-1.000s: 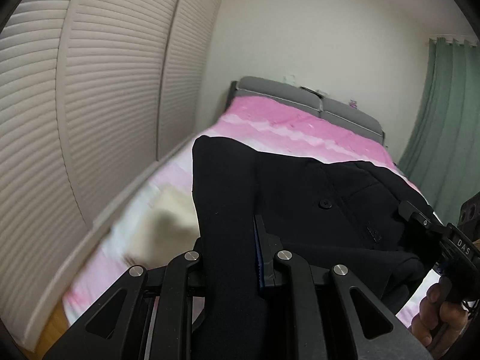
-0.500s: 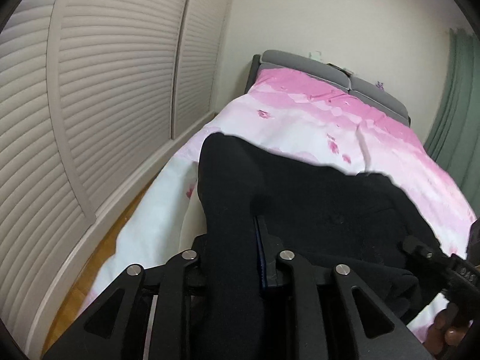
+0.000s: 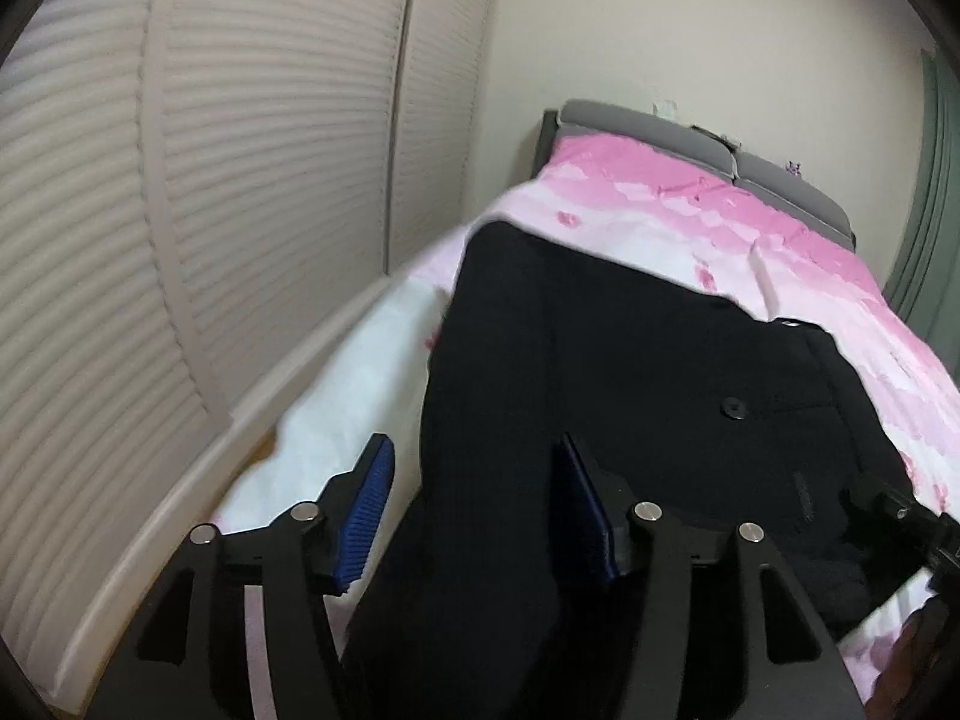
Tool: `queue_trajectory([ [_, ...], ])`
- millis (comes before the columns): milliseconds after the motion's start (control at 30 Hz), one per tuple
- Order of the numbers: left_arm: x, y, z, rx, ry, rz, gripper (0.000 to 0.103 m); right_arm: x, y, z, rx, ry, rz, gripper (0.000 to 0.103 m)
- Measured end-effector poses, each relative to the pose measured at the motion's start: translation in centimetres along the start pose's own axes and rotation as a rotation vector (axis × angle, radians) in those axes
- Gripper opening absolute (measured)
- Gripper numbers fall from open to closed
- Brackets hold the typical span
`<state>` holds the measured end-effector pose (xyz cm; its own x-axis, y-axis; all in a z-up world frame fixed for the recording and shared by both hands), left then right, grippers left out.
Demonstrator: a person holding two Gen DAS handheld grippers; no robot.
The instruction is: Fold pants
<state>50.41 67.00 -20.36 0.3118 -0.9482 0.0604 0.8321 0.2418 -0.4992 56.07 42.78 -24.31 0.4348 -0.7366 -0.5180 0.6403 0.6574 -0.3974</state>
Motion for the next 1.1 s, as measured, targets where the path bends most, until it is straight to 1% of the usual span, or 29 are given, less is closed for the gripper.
queue_trajectory([
  [33,-0.1,-1.2,0.4,0.024,0.017,0.016,0.061,0.1,-1.0,0.2,-0.002,-0.013,-0.019,0.058],
  [67,0.0,-2.6,0.8,0.05,0.026,0.019,0.067,-0.4,-1.8,0.9,0.004,-0.026,-0.035,0.061],
  [100,0.0,-3.6,1.1,0.065,0.03,0.023,0.069,-0.5,-3.0,1.3,0.027,-0.049,-0.056,0.07],
  [133,0.2,-4.9,1.5,0.083,0.029,0.026,0.069,-0.5,-4.3,1.8,0.065,-0.072,-0.076,0.08],
  [167,0.5,-5.9,1.8,0.091,0.028,0.021,0.069,-0.5,-6.1,2.5,0.122,-0.103,-0.101,0.086],
  [200,0.9,-6.4,2.1,0.099,0.03,0.013,0.069,-0.6,-7.9,3.2,0.184,-0.137,-0.132,0.094],
  [233,1.7,-7.0,2.5,0.105,0.039,0.0,0.07,-0.7,-9.2,3.7,0.23,-0.158,-0.153,0.095],
  [267,2.6,-7.3,2.8,0.107,0.05,-0.014,0.071,-1.1,-10.5,4.2,0.282,-0.183,-0.151,0.096],
  [300,3.6,-7.3,3.1,0.104,0.063,-0.032,0.071,-1.8,-11.3,4.7,0.312,-0.206,-0.127,0.095],
  [400,6.0,-6.2,3.3,0.092,0.08,-0.07,0.071,-4.5,-10.9,5.6,0.314,-0.273,-0.083,0.095],
  [433,6.6,-5.4,3.2,0.084,0.078,-0.074,0.071,-5.4,-10.4,5.8,0.308,-0.292,-0.065,0.091],
  [467,6.9,-4.7,3.0,0.075,0.074,-0.081,0.071,-6.3,-9.8,6.1,0.305,-0.308,-0.058,0.086],
  [500,7.1,-4.1,2.7,0.066,0.075,-0.082,0.071,-7.0,-9.0,6.2,0.296,-0.331,-0.055,0.076],
  [533,7.1,-3.4,2.2,0.053,0.081,-0.075,0.071,-7.8,-7.6,5.9,0.252,-0.367,-0.05,0.066],
  [567,7.0,-2.6,1.6,0.034,0.087,-0.065,0.071,-8.1,-6.4,5.7,0.216,-0.389,-0.049,0.061],
  [600,6.5,-1.8,0.9,0.01,0.086,-0.049,0.071,-8.7,-5.8,4.7,0.18,-0.411,-0.048,0.056],
  [633,6.1,-1.4,0.4,-0.006,0.082,-0.04,0.071,-8.7,-4.8,4.1,0.144,-0.432,-0.055,0.054],
  [700,5.2,-0.8,-0.8,-0.021,0.072,-0.048,0.071,-7.9,-3.0,2.4,0.076,-0.461,-0.073,0.054],
  [767,5.2,-0.6,-1.5,-0.038,0.088,-0.052,0.071,-6.3,-1.9,0.6,0.02,-0.476,-0.103,0.054],
  [833,5.4,-0.8,-2.0,-0.03,0.126,-0.063,0.071,-5.0,-1.5,-0.6,0.005,-0.509,-0.132,0.051],
  [900,5.6,-0.6,-2.8,-0.028,0.162,-0.063,0.072,-4.1,-1.4,-1.5,-0.005,-0.551,-0.163,0.051],
  [1000,5.6,-0.1,-3.3,-0.039,0.157,-0.049,0.071,-3.7,-0.9,-2.1,-0.019,-0.591,-0.18,0.053],
  [1100,6.2,-1.3,-2.3,-0.026,0.144,-0.021,0.072,-4.1,-0.6,-1.6,-0.023,-0.61,-0.189,0.054],
])
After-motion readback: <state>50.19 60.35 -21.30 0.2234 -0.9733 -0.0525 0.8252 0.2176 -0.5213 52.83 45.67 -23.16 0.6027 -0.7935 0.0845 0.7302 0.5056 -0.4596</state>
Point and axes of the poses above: each gripper's, at about its wrist camera, not at the fingertips, and y roughly the way its jaws point, x to its right, z to its top, the point moved 9 cm from there along y, roughly the way its jaws point, and after that the axes turned 4 degrees about x, right-handed, at the moved point
